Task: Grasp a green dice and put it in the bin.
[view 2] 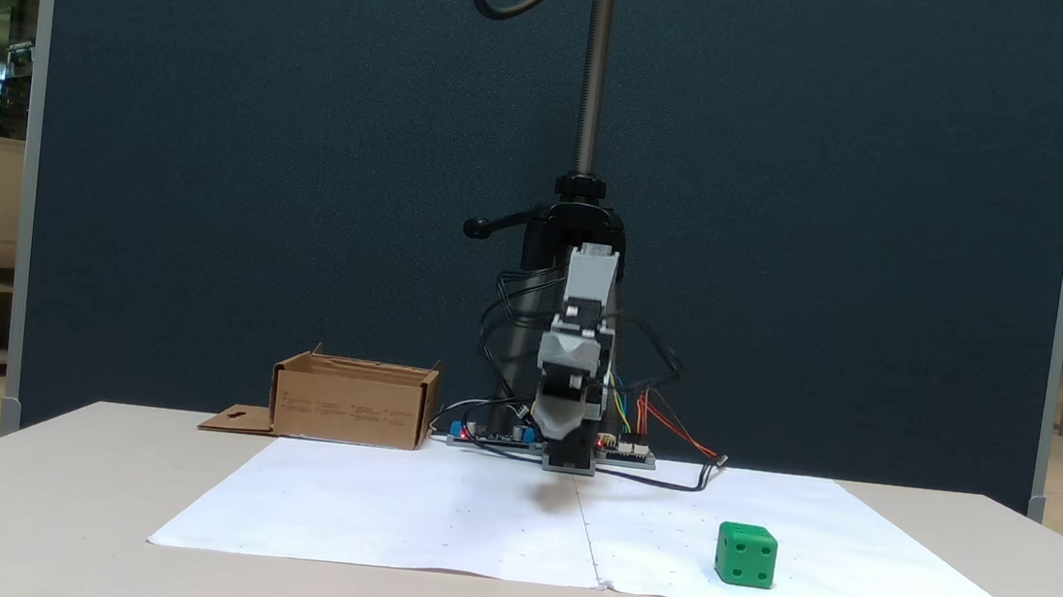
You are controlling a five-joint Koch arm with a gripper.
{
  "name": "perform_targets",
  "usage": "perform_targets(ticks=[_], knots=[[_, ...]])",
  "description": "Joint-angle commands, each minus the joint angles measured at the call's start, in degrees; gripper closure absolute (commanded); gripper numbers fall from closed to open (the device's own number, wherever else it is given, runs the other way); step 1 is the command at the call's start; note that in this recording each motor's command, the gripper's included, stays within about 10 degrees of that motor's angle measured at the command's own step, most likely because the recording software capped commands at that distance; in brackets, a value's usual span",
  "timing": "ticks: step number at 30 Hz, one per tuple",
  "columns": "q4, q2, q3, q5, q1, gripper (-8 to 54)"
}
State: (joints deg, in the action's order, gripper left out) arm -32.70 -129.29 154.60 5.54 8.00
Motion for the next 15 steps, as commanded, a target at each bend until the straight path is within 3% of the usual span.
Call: perform_targets(ticks=[1, 10, 15], knots=[[9.2, -6.5, -7.6, -0.4, 1.8, 3.1], [42.2, -6.0, -32.2, -0.4, 1.1, 3.3], [58.6, -1.1, -48.4, -0.7, -1.1, 4.4]])
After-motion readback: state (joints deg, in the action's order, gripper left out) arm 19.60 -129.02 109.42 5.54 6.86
